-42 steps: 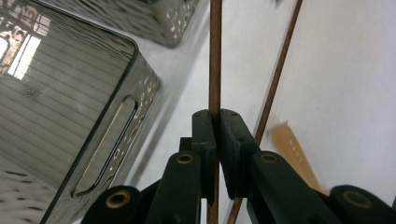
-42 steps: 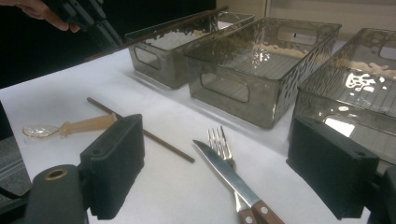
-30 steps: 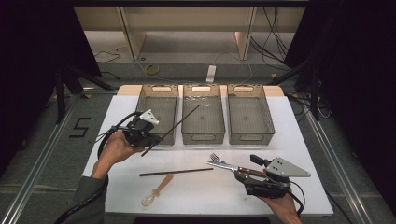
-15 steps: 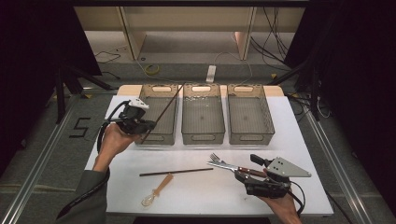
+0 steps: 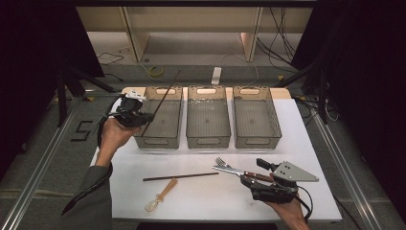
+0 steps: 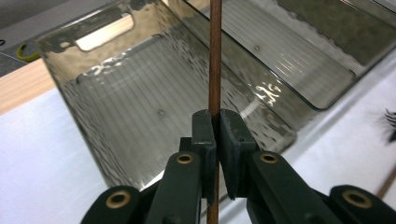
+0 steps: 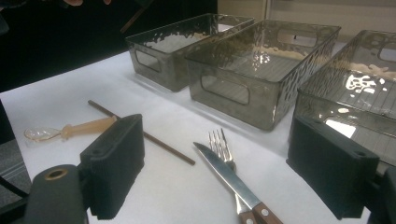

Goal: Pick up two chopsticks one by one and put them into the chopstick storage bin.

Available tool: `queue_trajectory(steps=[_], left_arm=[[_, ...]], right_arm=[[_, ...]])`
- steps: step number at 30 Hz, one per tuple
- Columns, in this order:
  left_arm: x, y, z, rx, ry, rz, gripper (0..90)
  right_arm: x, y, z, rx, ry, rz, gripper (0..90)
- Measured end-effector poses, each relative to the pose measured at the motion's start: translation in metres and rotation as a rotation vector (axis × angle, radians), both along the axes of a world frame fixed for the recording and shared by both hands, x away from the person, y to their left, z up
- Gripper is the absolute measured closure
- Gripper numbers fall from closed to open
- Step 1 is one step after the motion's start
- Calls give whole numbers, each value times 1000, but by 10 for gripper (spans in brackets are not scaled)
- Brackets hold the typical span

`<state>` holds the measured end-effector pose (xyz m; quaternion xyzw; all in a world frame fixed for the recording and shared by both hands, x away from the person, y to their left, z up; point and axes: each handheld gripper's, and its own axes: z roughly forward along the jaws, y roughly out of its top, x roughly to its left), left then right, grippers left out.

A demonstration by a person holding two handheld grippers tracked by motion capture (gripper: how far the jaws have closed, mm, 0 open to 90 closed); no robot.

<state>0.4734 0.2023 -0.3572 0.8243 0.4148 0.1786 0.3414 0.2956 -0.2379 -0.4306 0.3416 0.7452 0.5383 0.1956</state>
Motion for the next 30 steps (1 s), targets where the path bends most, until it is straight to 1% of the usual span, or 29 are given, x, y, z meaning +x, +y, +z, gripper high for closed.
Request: queue_trajectory(steps=[2, 5, 12, 14, 18, 20, 23, 27, 30], left_arm=[[3, 0, -2, 21, -6, 12, 845], [8, 1, -5, 29, -5, 17, 845], [12, 8, -6, 7, -12, 38, 845], [13, 10, -8, -2, -15, 48, 846], [16, 13, -12, -18, -7, 63, 845], [16, 13, -15, -18, -9, 71, 845], [18, 14, -19, -6, -15, 86, 845], [20, 16, -25, 5, -11, 103, 845], [21, 18, -27, -2, -16, 116, 845]], right_arm=[[0, 0, 0, 0, 1, 0, 192], [0, 0, 0, 2, 0, 0, 193], [0, -1, 0, 1, 0, 1, 193], [0, 0, 0, 4, 0, 2, 192], [-1, 0, 0, 3, -1, 4, 192], [0, 0, 0, 2, 0, 3, 192], [-1, 0, 0, 2, -1, 4, 192], [-1, 0, 1, 4, -3, 4, 192], [-1, 0, 1, 3, -3, 4, 192]])
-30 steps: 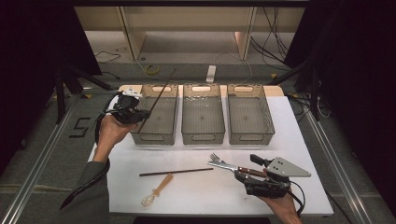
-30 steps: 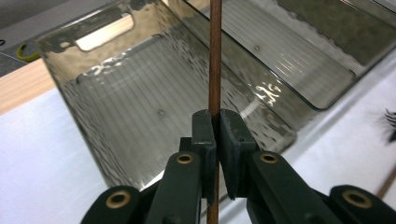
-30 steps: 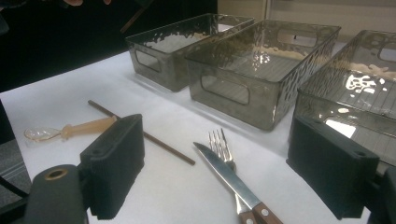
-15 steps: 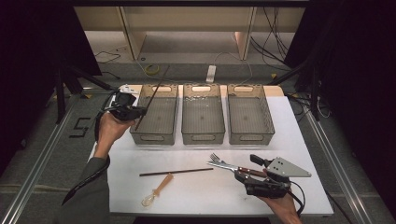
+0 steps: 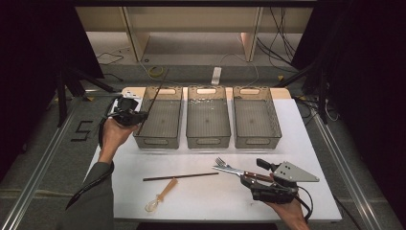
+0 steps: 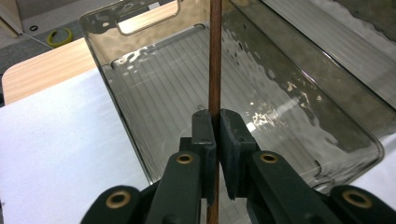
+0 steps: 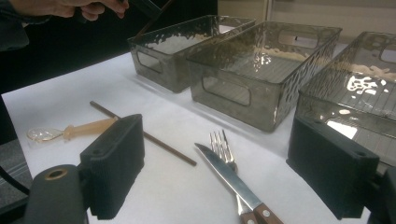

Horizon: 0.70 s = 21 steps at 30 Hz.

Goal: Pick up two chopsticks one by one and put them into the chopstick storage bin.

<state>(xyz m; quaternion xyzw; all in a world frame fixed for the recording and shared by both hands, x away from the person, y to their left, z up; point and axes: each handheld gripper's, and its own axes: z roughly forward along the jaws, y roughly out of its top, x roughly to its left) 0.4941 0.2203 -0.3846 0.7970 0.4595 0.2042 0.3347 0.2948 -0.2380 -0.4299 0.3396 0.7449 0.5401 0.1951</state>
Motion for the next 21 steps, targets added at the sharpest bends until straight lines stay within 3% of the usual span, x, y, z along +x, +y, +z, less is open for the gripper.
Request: queue_trajectory(steps=[21], left_arm=[[4, -5, -19, 28, 69, -7, 842]], right_arm=[[-1, 0, 0, -1, -2, 3, 192]])
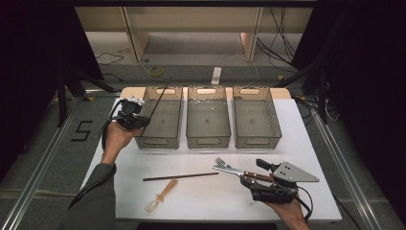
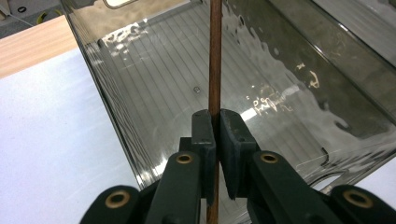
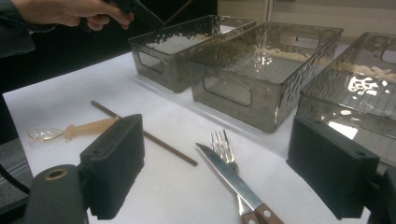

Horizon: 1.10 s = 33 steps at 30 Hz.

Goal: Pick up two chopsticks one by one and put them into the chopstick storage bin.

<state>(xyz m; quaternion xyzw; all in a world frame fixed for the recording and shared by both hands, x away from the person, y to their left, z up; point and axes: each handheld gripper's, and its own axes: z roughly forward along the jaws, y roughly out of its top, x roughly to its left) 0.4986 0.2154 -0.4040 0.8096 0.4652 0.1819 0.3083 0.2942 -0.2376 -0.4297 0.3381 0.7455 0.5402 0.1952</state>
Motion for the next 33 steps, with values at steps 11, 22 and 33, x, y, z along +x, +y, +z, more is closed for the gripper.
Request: queue_trajectory(steps=[11, 22, 33], left_arm=[[3, 0, -10, -1, 20, 22, 827], [-10, -2, 16, -54, 26, -9, 320], [-47, -29, 37, -34, 14, -162, 161]], right_arm=[[0, 0, 0, 2, -2, 2, 192], [-1, 0, 1, 2, -7, 4, 192], [-2, 1, 2, 6, -8, 9, 192]])
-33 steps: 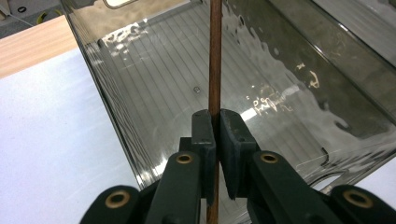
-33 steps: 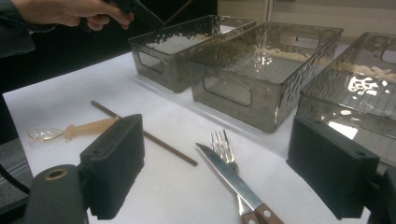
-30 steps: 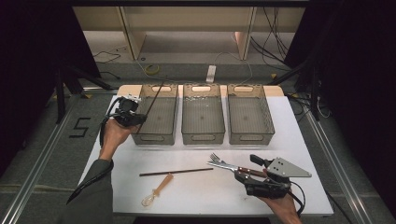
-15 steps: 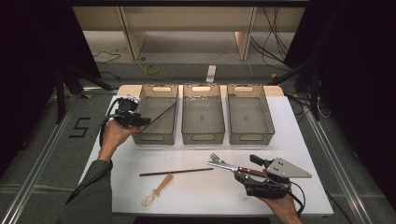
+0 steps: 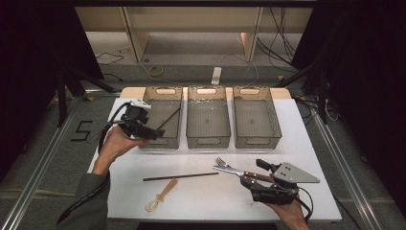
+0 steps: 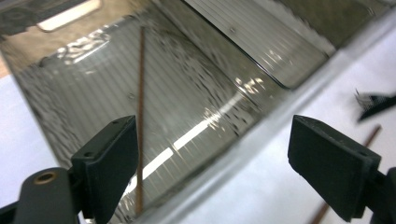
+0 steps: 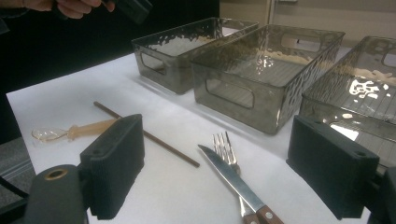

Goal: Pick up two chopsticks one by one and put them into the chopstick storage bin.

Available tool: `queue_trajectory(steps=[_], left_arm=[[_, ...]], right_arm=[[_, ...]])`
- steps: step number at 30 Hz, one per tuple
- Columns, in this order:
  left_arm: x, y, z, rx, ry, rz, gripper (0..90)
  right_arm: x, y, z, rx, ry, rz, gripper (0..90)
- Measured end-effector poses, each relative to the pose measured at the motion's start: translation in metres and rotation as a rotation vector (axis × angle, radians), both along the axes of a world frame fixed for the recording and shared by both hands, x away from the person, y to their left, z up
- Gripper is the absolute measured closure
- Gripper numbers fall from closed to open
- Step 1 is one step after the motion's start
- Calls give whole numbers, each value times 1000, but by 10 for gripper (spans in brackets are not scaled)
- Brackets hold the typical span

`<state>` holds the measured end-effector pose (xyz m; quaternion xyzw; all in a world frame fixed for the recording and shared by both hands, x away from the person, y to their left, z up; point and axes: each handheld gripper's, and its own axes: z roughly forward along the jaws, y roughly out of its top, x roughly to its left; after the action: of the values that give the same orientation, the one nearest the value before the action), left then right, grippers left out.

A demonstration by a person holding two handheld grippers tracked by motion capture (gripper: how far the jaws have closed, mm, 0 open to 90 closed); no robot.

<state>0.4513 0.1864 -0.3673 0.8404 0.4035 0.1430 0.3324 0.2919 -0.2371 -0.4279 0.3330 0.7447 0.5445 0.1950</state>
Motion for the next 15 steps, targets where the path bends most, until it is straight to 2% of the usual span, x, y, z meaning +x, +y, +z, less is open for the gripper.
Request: queue_trajectory(steps=[4, 7, 8, 15], left_arm=[[-8, -7, -7, -4, 41, -35, 165], [-14, -13, -14, 53, 66, -76, 168], [-16, -15, -15, 71, 69, -87, 169], [-27, -23, -17, 98, 74, -132, 167]], right_arm=[[-1, 0, 0, -3, -1, 1, 192], [-1, 0, 1, -3, -2, 2, 192], [-1, 0, 1, -2, -1, 1, 192], [-1, 1, 0, -9, -2, 4, 192]])
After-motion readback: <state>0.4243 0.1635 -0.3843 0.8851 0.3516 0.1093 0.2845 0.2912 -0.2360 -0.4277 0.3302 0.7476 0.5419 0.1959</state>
